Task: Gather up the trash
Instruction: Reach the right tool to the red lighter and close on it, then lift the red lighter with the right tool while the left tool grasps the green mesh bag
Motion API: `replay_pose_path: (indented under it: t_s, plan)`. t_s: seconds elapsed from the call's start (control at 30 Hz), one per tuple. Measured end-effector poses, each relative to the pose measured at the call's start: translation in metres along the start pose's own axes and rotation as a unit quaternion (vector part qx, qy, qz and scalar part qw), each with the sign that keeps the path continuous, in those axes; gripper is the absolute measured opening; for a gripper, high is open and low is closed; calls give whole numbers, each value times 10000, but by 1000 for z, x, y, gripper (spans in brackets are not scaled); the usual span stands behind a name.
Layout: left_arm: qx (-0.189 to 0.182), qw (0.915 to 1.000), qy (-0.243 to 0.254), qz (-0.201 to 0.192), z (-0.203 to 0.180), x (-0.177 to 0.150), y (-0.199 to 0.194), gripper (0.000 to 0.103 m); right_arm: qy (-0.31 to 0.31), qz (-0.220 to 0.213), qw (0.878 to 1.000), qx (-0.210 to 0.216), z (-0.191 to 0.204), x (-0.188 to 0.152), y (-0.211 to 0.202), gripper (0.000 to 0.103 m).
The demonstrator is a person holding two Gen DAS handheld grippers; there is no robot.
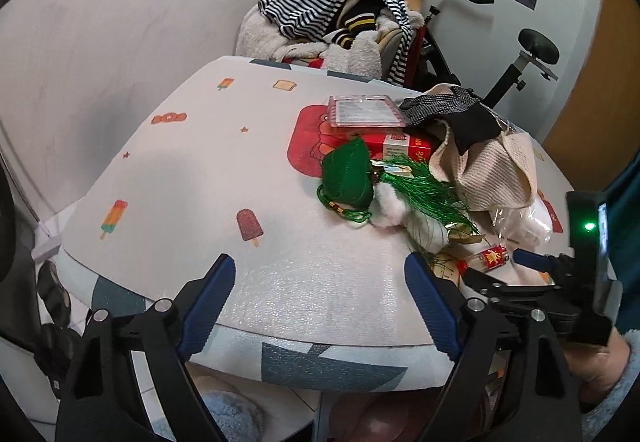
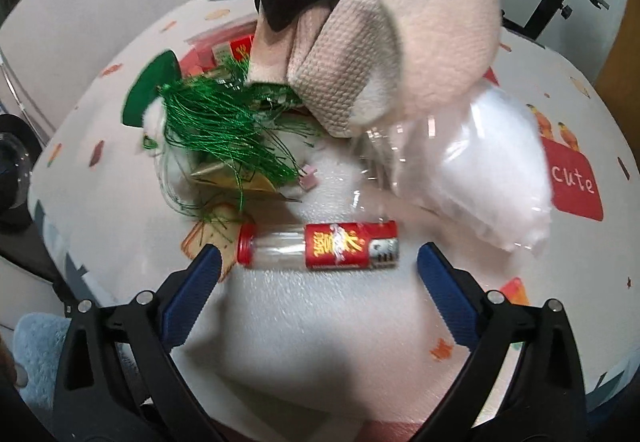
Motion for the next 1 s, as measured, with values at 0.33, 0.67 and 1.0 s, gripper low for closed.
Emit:
replay_pose_path:
  t_s: [0.33, 0.67, 1.0]
  plan:
    - [-338, 9987, -377, 109, 5, 10, 20, 76, -118, -77, 9999, -43, 1, 2, 4, 83]
    - [-1012, 9837, -1378, 567, 7, 55, 101, 70, 37, -127, 9998, 165, -23, -15, -17, 83]
    - [-1114, 9737, -1779, 883, 9, 61, 155, 64, 72, -150, 9995, 262, -40, -18, -28, 83]
Point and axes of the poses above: each gripper's, at about its wrist camera, not at the fingertips, and y roughly the way its jaws point, z to its left, x to its top, the point moved 6 cm from there along y, roughly the way its jaws point, and after that the axes turned 5 degrees about y, right-handed, at the moved point
